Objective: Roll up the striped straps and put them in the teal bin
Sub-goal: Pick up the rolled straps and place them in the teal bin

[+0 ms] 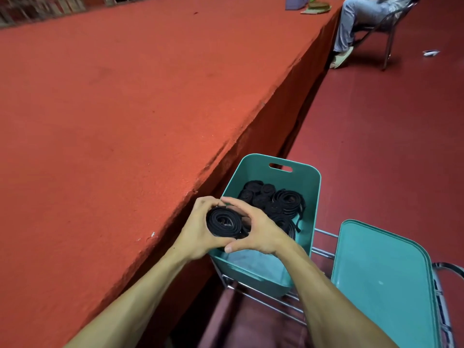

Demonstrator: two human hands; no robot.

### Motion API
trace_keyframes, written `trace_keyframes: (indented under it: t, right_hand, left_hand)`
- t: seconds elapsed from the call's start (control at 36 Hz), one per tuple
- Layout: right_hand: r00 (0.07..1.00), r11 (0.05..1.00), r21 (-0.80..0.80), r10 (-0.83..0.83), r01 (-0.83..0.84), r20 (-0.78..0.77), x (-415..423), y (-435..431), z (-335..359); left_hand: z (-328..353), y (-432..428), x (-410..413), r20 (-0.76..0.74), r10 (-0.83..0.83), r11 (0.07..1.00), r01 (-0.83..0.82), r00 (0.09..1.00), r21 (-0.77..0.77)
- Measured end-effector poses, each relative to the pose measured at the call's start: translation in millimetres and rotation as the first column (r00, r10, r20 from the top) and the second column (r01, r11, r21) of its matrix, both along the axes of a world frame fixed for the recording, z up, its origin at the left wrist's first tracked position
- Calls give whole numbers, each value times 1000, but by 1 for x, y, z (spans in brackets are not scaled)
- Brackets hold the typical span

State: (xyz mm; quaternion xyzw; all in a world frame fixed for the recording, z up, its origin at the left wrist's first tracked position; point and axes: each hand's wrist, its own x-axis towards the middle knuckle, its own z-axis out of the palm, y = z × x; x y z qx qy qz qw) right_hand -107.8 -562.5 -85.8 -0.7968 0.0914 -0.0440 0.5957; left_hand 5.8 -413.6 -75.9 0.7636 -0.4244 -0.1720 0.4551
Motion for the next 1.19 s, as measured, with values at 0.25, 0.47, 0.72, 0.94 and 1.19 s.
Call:
trace_keyframes:
  t: [0.25,0.47,0.72,0.94,1.19]
  right_hand:
    - [999,999,53,1,1,-40,5,-14,-4]
    - [997,997,33,-64,66,-36,11,-12,-16]
    - [997,997,-27,-78,77,-14,13,-10,-21]
    - [992,989,-108,-111,103,-65,9,-10,-23]
    - [964,964,-226,-183,137,-193,12,-15,-40]
  left_hand:
    - [-7,2,13,77,-56,993,48,995,103]
    - [-8,8,20,62,-114,983,103,992,150]
    - [-6,10,21,32,-75,982,68,997,176]
    - [-10,8,17,143,-115,977,85,983,197]
    - [-27,23,23,149,-141,972,108,979,208]
